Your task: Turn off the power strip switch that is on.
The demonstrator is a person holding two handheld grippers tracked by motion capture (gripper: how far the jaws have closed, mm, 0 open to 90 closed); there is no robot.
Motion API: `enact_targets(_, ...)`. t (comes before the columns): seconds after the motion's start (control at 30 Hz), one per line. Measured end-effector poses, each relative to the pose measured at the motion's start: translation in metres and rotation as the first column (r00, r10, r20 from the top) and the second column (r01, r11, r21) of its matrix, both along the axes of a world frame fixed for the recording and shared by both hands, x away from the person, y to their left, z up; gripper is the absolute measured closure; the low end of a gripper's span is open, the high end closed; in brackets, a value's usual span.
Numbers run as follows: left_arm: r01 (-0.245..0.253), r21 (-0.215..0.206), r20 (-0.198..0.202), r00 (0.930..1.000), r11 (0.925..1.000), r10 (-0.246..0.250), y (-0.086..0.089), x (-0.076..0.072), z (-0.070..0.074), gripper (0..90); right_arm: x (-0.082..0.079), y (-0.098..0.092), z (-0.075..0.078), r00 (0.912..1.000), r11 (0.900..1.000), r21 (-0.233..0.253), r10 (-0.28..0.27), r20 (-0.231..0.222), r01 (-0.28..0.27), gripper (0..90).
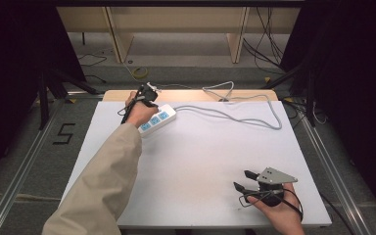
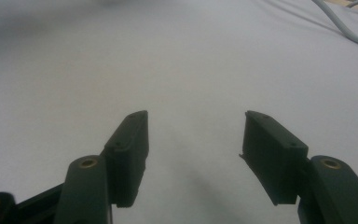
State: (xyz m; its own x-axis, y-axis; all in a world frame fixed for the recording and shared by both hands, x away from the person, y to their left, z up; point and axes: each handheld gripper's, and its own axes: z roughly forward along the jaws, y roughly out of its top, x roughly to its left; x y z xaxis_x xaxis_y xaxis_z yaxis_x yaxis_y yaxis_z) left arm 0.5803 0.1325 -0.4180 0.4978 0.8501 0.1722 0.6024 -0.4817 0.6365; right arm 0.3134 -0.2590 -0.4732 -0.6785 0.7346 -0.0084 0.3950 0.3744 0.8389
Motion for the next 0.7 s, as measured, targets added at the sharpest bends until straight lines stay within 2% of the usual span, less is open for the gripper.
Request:
enact_targets(0.13, 0.002, -0.012, -0.008, 1.0000, 0.9999, -0.002, 0.004, -0.007, 0.001, 88.9, 0.000, 0.000, 0.000, 1.0000, 1.000, 0.001, 0.001, 0.004, -0.001, 41.8)
enact_targets(0.17, 0.004, -0.014, -0.009, 0.9999, 0.9999, -0.004, 0.005, -0.008, 0.001, 86.1, 0.000, 0.000, 0.000, 1.0000, 1.000, 0.001, 0.000, 0.001, 0.000, 41.8)
enact_targets(0.43, 0.030, -0.024, 0.006, 0.9995, 0.9993, -0.030, 0.012, -0.022, 0.004, 84.0, 0.000, 0.000, 0.000, 1.0000, 1.000, 0.001, -0.002, 0.003, 0.002, 41.8)
enact_targets(0.5, 0.039, -0.026, 0.014, 0.9991, 0.9989, -0.039, 0.013, -0.027, 0.006, 81.6, 0.000, 0.001, 0.000, 1.0000, 1.000, 0.001, -0.003, 0.003, 0.003, 41.9)
enact_targets(0.57, 0.045, -0.048, 0.016, 0.9989, 0.9979, -0.044, 0.014, -0.032, 0.009, 78.3, 0.000, 0.001, 0.000, 1.0000, 1.000, 0.001, -0.004, 0.003, 0.004, 41.8)
enact_targets(0.7, 0.057, -0.089, 0.024, 0.9982, 0.9944, -0.055, 0.016, -0.042, 0.014, 66.2, 0.000, 0.001, 0.001, 1.0000, 1.000, 0.001, -0.007, 0.003, 0.007, 41.8)
